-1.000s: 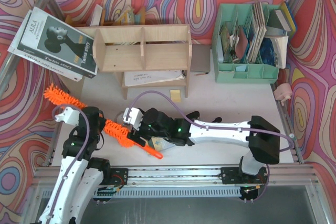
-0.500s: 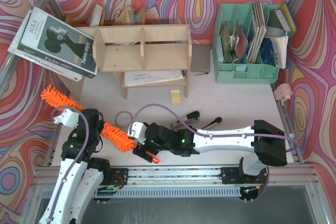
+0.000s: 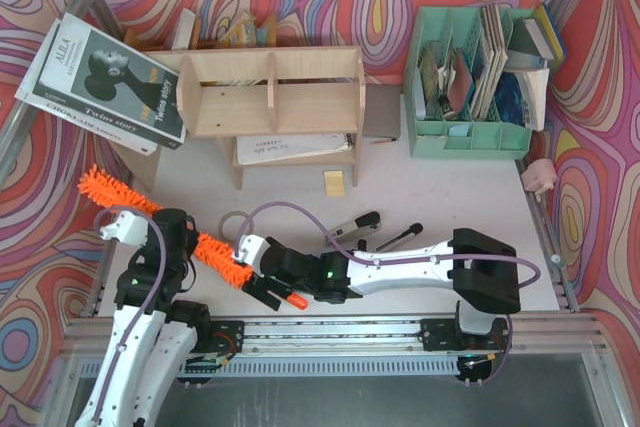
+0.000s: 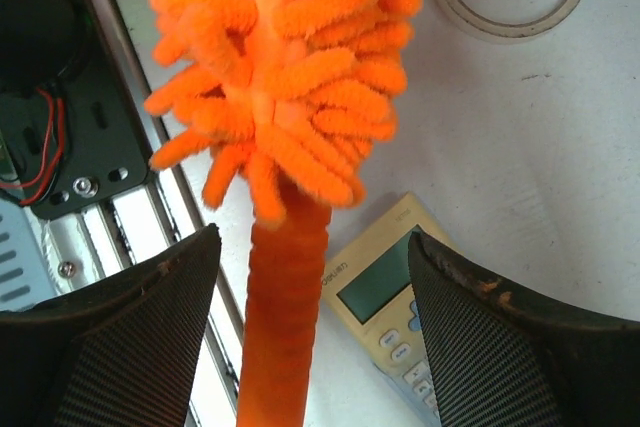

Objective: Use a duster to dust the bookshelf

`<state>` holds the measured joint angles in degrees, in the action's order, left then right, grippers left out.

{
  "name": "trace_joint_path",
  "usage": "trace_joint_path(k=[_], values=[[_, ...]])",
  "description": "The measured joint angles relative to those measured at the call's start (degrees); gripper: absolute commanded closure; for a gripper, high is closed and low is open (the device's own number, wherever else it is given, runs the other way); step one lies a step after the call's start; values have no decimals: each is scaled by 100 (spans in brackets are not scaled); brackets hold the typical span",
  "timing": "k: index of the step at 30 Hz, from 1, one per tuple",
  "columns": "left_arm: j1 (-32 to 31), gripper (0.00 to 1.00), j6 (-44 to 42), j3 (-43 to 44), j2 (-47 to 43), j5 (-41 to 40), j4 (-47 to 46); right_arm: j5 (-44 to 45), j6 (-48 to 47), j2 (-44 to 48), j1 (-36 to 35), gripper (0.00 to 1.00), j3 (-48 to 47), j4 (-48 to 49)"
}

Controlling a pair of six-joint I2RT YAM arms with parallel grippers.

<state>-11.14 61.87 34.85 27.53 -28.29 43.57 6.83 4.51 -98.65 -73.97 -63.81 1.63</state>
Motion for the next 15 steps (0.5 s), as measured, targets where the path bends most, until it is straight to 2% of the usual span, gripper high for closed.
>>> trace_joint_path(k=[10, 15], values=[[0, 100, 227, 168, -96, 199, 48, 330, 203, -455, 0, 36, -337, 52], [0, 100, 227, 256, -136, 216, 125, 431, 269, -492, 0, 43, -337, 55]])
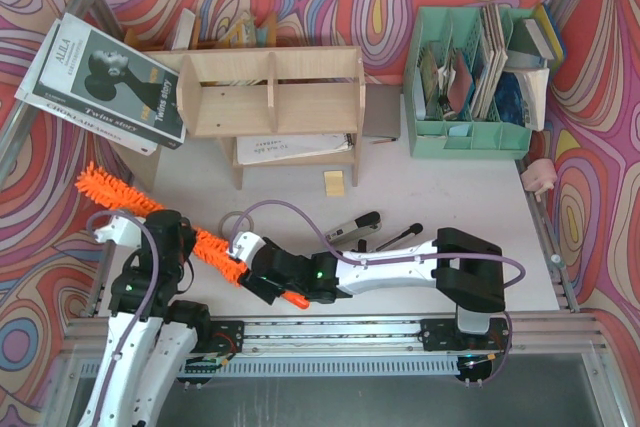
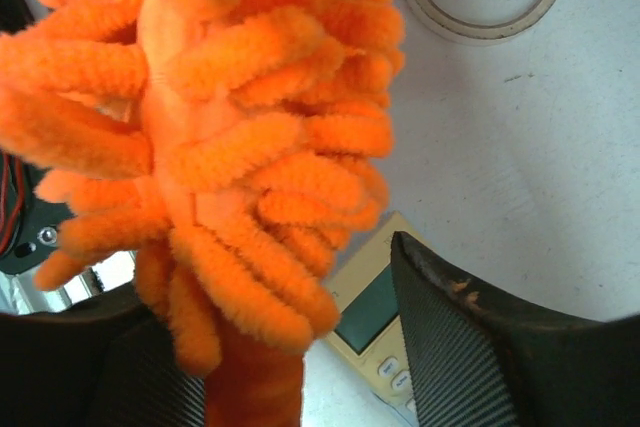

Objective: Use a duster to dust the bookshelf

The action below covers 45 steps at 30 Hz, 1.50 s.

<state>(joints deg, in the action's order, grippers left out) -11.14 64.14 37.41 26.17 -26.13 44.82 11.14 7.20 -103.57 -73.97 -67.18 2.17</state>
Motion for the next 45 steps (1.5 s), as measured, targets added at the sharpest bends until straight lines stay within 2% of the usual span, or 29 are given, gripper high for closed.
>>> trace_joint_path(k=[11, 13, 17, 23, 32, 39, 45], values=[[4, 100, 129, 11, -87, -48, 92, 109, 74, -37, -63, 100, -13, 31], [4, 93, 129, 11, -118, -72, 109, 107, 63, -37, -66, 100, -13, 35], [4, 58, 149, 15, -120, -116, 168, 109, -13, -17, -63, 100, 22, 57], [4, 20, 144, 55, -188, -304, 341, 151, -157, 269, -57, 100, 407, -92], [4, 2, -599, 85, -533, -680, 321, 396, 83, 304, -33, 100, 509, -474], [4, 2, -1029, -131, -1224, -990, 175, 625, 136, 490, -26, 100, 741, -656], [4, 2, -901, -199, -2192, -1620, 415, 662, -254, 1084, -26, 100, 894, -588]])
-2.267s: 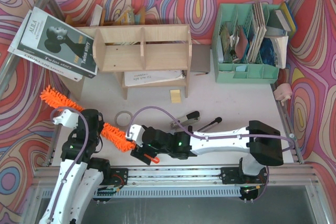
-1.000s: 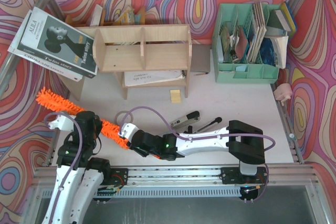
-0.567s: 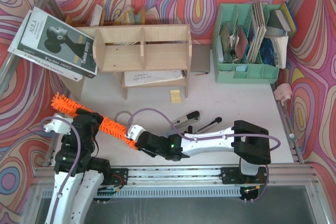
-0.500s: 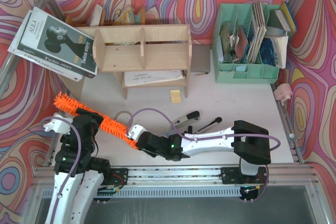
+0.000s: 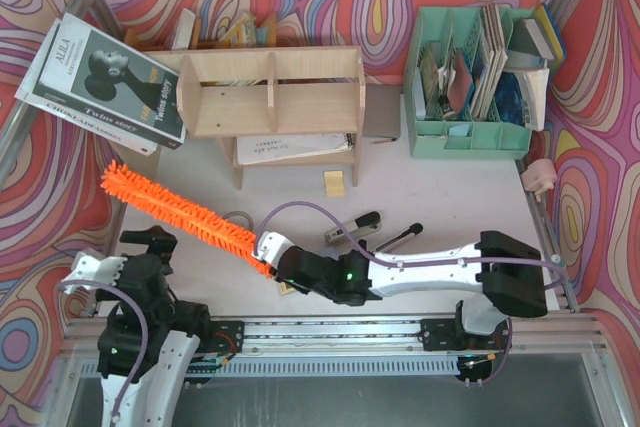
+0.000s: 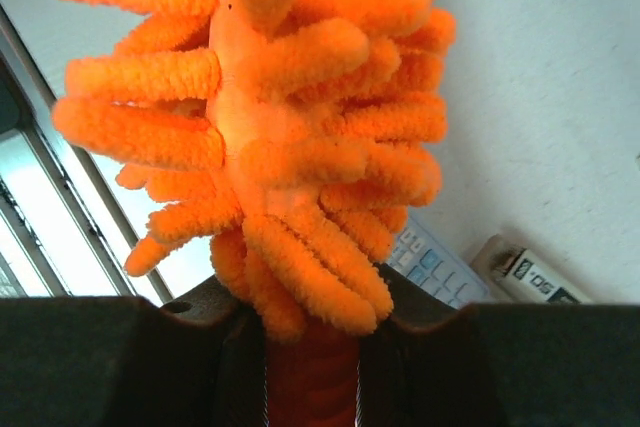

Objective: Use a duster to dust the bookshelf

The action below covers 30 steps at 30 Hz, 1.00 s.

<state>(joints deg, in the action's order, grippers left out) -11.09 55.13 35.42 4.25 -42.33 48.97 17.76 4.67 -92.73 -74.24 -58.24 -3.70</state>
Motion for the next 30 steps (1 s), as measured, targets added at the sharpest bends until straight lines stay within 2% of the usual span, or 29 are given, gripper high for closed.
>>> trace_joint_path(k=[6, 12, 21, 30], values=[[0, 2, 413, -103, -85, -507, 402, 50, -627, 260, 0, 100, -136, 22], [0, 1, 354, -479, -83, -446, 188, 409, -1482, 240, 0, 100, -568, 87], [0, 2, -269, -1189, -151, 144, -557, 1292, -2664, -385, 153, 100, -1996, 605], [2, 2, -1335, -1832, -297, 1333, -1419, 1582, -3381, -645, 435, 100, -2323, 553]])
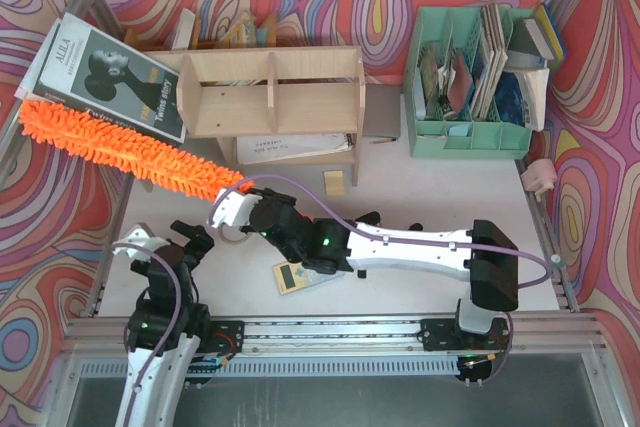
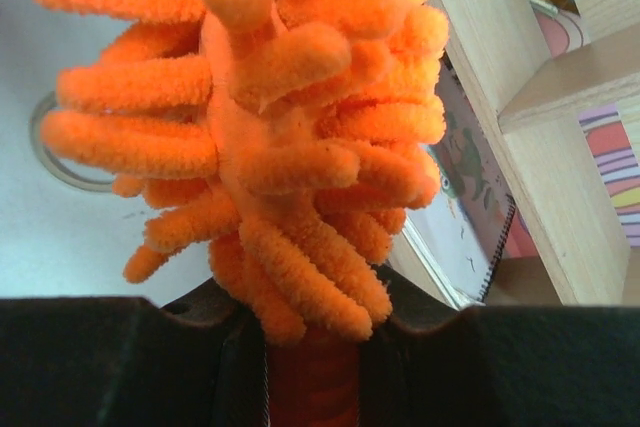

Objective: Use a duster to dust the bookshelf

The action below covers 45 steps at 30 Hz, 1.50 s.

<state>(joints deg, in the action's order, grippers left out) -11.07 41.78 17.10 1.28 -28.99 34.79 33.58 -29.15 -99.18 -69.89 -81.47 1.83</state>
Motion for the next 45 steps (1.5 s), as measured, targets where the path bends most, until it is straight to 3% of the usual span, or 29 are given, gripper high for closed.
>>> trace_joint_path(k=[8, 19, 35, 45], values=[[0, 2, -466, -122, -17, 592, -533, -57, 22, 0, 387, 100, 247, -267], [0, 2, -566, -151, -22, 678, -684, 28, 57, 157, 385, 100, 885, -525], [0, 2, -605, -157, -22, 691, -754, -487, -195, 748, 186, 100, 76, -804], [0, 2, -605, -157, -22, 691, -754, -251, -291, 772, 249, 100, 363, -723]])
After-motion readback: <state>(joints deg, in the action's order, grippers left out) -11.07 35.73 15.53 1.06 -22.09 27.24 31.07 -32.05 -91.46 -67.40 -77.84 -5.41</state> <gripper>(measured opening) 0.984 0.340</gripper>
